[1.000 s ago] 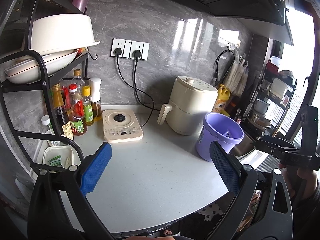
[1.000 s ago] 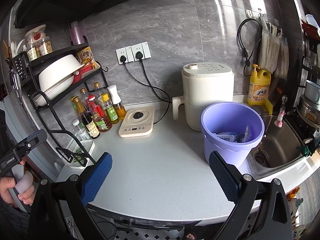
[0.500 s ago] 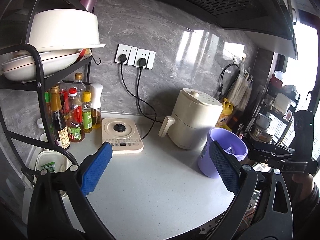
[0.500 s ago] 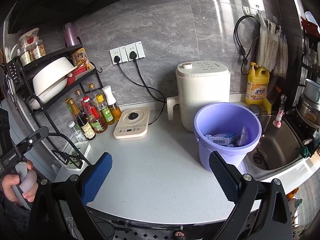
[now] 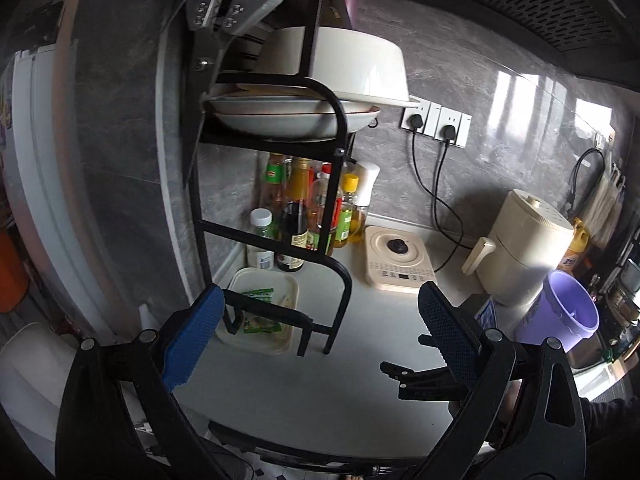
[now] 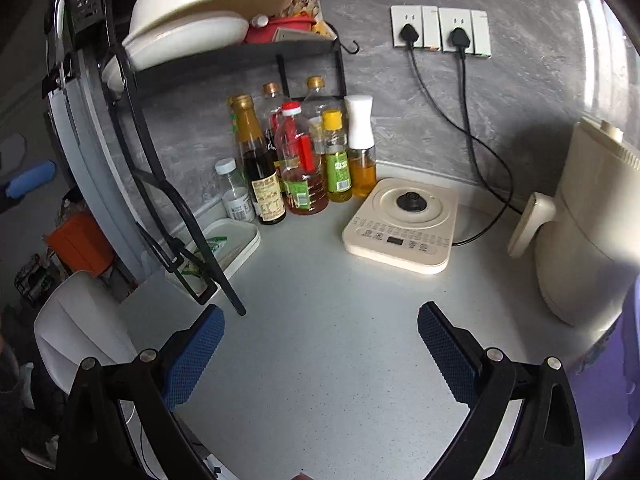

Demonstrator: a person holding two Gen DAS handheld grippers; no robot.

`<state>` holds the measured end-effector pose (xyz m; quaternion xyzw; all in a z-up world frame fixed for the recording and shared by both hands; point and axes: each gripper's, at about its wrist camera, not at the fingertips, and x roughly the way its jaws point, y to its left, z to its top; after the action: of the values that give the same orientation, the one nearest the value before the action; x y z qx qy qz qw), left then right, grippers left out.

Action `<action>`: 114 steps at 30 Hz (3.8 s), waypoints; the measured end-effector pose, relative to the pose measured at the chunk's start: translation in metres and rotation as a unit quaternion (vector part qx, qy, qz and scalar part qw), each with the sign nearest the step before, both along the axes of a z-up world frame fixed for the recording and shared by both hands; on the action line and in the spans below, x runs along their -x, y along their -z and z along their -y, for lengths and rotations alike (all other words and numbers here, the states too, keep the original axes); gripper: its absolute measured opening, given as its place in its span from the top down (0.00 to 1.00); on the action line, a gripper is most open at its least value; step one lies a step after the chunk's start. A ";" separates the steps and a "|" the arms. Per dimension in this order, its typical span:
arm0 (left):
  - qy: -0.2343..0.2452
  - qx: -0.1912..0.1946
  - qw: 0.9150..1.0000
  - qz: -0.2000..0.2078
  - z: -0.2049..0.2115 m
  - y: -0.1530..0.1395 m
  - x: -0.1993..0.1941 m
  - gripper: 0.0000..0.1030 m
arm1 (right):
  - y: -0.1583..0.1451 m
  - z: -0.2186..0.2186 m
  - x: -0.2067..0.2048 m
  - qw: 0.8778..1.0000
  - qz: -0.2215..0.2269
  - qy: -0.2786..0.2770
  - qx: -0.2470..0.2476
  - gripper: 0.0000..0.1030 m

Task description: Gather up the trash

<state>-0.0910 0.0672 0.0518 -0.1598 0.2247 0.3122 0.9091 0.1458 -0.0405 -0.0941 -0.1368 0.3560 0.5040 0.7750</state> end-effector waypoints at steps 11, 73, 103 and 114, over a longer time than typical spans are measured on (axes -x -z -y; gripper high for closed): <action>-0.102 0.001 0.994 -0.047 -0.003 0.007 0.028 0.06 | 0.115 -0.110 0.025 0.986 -0.002 -0.122 0.111 0.08; -0.009 0.028 0.999 -0.033 -0.025 0.035 -0.016 0.06 | 0.122 -0.136 0.032 0.975 0.038 -0.196 0.097 0.07; 0.011 0.070 0.996 -0.047 -0.024 0.062 -0.050 0.06 | 0.121 -0.136 0.031 0.975 0.038 -0.196 0.097 0.07; 0.085 0.070 0.992 -0.054 -0.005 0.065 -0.101 0.06 | 0.120 -0.136 0.030 0.975 0.037 -0.196 0.097 0.07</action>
<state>0.0104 0.0724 -0.0134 -0.1860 0.3079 0.2257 0.9054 0.1154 0.0951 -0.2145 -0.2975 0.3403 0.6037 0.6567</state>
